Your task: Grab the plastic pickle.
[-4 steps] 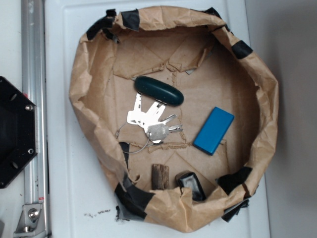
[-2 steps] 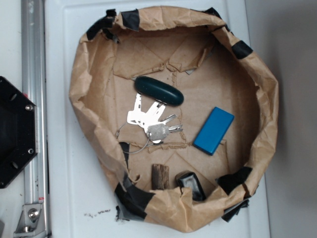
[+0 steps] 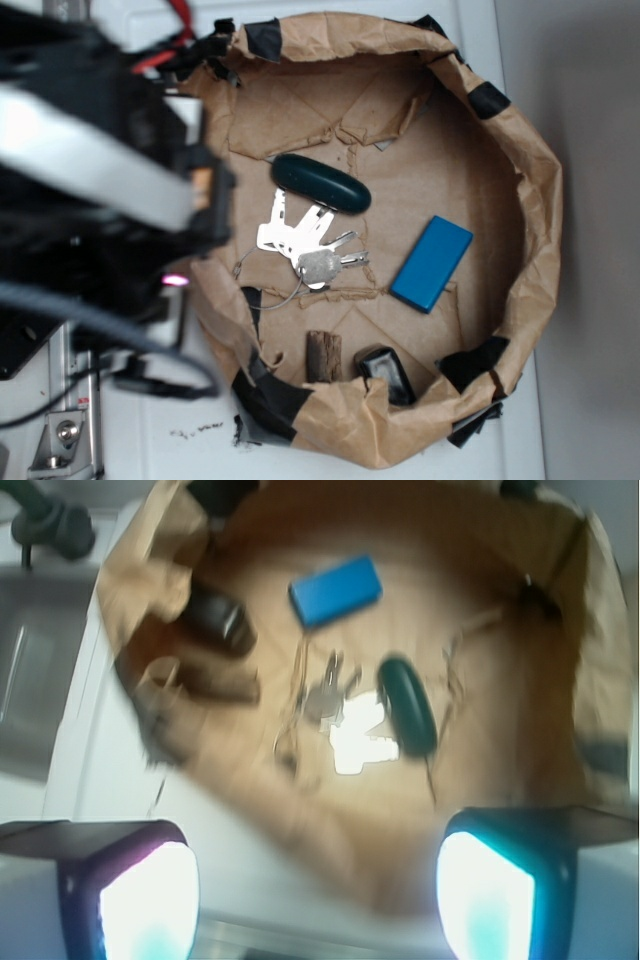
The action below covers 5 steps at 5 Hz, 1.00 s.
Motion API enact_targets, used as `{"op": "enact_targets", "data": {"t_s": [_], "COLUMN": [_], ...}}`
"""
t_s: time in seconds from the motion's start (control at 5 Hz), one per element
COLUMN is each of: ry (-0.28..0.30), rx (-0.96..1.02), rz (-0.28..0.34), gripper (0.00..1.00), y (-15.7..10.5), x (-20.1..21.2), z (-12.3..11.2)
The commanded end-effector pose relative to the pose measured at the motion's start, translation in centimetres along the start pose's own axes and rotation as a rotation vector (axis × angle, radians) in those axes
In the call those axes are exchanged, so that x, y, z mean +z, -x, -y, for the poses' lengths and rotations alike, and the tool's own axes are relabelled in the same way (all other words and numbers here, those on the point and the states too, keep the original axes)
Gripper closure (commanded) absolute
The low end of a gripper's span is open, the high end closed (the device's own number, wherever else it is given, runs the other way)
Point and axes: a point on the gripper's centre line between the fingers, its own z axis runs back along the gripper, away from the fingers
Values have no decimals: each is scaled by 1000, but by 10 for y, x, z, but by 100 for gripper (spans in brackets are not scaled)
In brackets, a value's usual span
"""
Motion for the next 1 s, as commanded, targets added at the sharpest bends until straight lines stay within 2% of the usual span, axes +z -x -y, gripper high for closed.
{"op": "enact_targets", "data": {"t_s": [0.0, 0.4, 0.6, 0.8], "ry": [-85, -145, -106, -61], "rx": [-79, -155, -229, -225], "rz": [-1, 42, 9, -18], "gripper": [0, 0, 0, 0], "y": [-45, -28, -17, -22], "x": [-55, -105, -122, -130], "z": [-16, -35, -46, -66]}}
